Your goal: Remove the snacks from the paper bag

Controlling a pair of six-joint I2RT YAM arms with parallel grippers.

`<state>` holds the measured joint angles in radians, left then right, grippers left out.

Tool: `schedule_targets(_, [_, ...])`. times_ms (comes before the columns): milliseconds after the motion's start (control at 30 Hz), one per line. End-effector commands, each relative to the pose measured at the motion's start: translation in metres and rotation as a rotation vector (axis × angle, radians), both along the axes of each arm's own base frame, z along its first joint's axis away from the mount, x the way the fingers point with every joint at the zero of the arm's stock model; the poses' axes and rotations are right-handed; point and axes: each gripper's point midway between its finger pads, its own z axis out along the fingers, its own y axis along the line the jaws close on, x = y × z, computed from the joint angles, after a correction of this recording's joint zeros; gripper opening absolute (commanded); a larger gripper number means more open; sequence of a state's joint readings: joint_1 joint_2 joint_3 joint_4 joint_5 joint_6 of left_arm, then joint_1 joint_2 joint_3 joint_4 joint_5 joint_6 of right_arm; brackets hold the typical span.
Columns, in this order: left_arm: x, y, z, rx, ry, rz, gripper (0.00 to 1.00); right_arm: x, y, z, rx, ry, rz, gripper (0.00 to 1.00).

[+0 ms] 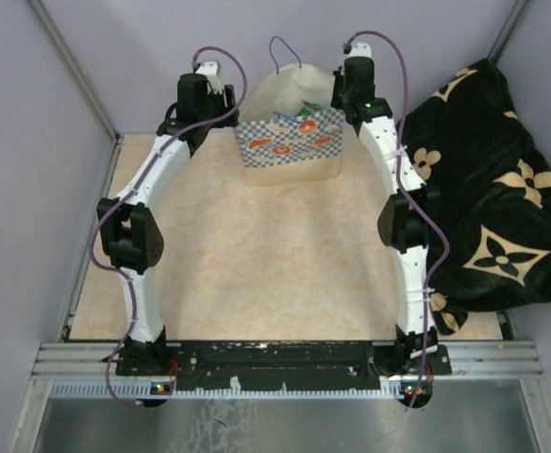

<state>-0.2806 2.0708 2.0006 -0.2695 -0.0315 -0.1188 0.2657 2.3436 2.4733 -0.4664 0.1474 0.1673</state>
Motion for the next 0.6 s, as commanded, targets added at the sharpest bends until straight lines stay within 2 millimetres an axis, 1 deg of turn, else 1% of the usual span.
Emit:
schedule_targets(0, [-0.01, -0.006, 0.022, 0.059, -0.057, 0.005, 0.63, -0.015, 0.003, 0.041, 0.032, -0.071, 0.023, 0.0])
schedule_targets(33, [-0.011, -0.008, 0.024, 0.069, -0.062, 0.009, 0.56, -0.018, 0.003, 0.043, 0.037, -0.073, 0.024, 0.0])
schedule_targets(100, [-0.013, -0.01, 0.028, 0.088, -0.075, 0.019, 0.38, -0.024, 0.003, 0.05, 0.045, -0.077, 0.028, 0.0])
schedule_targets(200, [-0.021, -0.009, 0.036, 0.103, -0.083, 0.027, 0.04, -0.04, 0.007, 0.063, 0.051, -0.081, 0.046, 0.0])
schedule_targets(233, [-0.025, -0.008, 0.04, 0.102, -0.088, 0.029, 0.0, -0.047, 0.009, 0.07, 0.048, -0.088, 0.052, 0.0])
schedule_targets(267, [-0.03, -0.007, 0.043, 0.098, -0.094, 0.03, 0.0, -0.056, 0.011, 0.076, 0.047, -0.097, 0.056, 0.0])
schedule_targets(300, [-0.036, -0.007, 0.051, 0.093, -0.11, 0.029, 0.0, -0.064, 0.013, 0.075, 0.039, -0.091, 0.059, 0.0])
schedule_targets(333, [-0.043, -0.006, 0.056, 0.088, -0.119, 0.03, 0.0, -0.074, 0.014, 0.081, 0.037, -0.1, 0.061, 0.0])
schedule_targets(367, [-0.052, -0.005, 0.067, 0.081, -0.138, 0.029, 0.0, -0.084, 0.015, 0.087, 0.038, -0.11, 0.063, 0.0])
schedule_targets(433, [-0.068, -0.003, 0.077, 0.08, -0.15, 0.025, 0.0, -0.106, 0.017, 0.098, 0.051, -0.131, 0.071, 0.0])
schedule_targets(500, [-0.088, -0.005, 0.086, 0.078, -0.158, 0.006, 0.0, -0.132, 0.018, 0.108, 0.076, -0.152, 0.082, 0.0])
schedule_targets(533, [-0.098, -0.006, 0.09, 0.076, -0.16, -0.005, 0.0, -0.144, 0.019, 0.109, 0.089, -0.155, 0.089, 0.0])
schedule_targets(567, [-0.108, -0.008, 0.094, 0.077, -0.164, -0.014, 0.0, -0.161, 0.019, 0.115, 0.108, -0.165, 0.1, 0.0])
